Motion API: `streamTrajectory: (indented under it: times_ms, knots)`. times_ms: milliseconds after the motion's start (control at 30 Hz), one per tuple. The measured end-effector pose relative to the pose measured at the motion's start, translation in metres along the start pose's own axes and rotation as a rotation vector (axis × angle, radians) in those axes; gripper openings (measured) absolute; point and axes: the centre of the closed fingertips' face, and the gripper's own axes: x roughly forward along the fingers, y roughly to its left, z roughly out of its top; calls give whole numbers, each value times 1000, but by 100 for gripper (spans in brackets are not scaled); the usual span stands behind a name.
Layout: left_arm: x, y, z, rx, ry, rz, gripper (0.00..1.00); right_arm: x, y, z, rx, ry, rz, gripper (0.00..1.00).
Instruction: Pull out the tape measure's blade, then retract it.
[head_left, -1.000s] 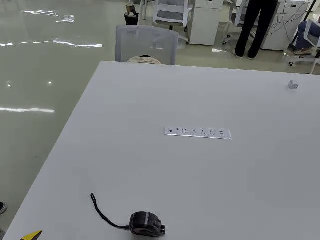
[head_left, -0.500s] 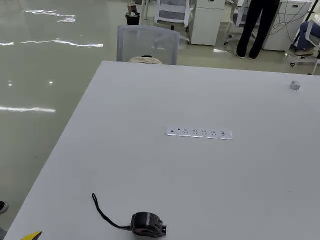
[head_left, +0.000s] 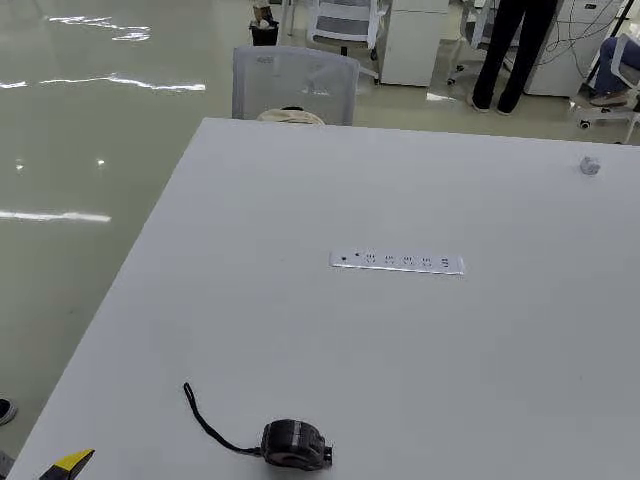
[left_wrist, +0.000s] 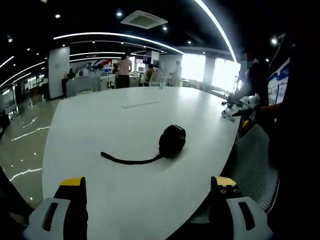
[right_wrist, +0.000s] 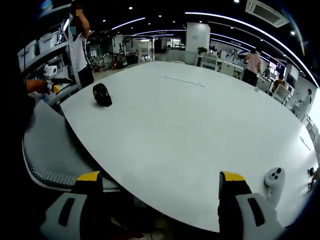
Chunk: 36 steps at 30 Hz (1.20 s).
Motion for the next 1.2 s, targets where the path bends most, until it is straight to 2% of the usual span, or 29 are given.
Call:
streamTrajectory:
  times_ms: [167,367,767,1200]
  knots:
    - [7,-2,4,18,19,-26,100,7,1,6,-26,-1,21,98]
    - [13,-2,12,31,16,-42,100,13,3,17,-45,-7,37,98]
    - [29,-8,17,59,48,-106,100,33,13,33,-99,-2,92,97]
    - [46,-7,26,107,80,-156,100,48,17,48,-146,0,123,98]
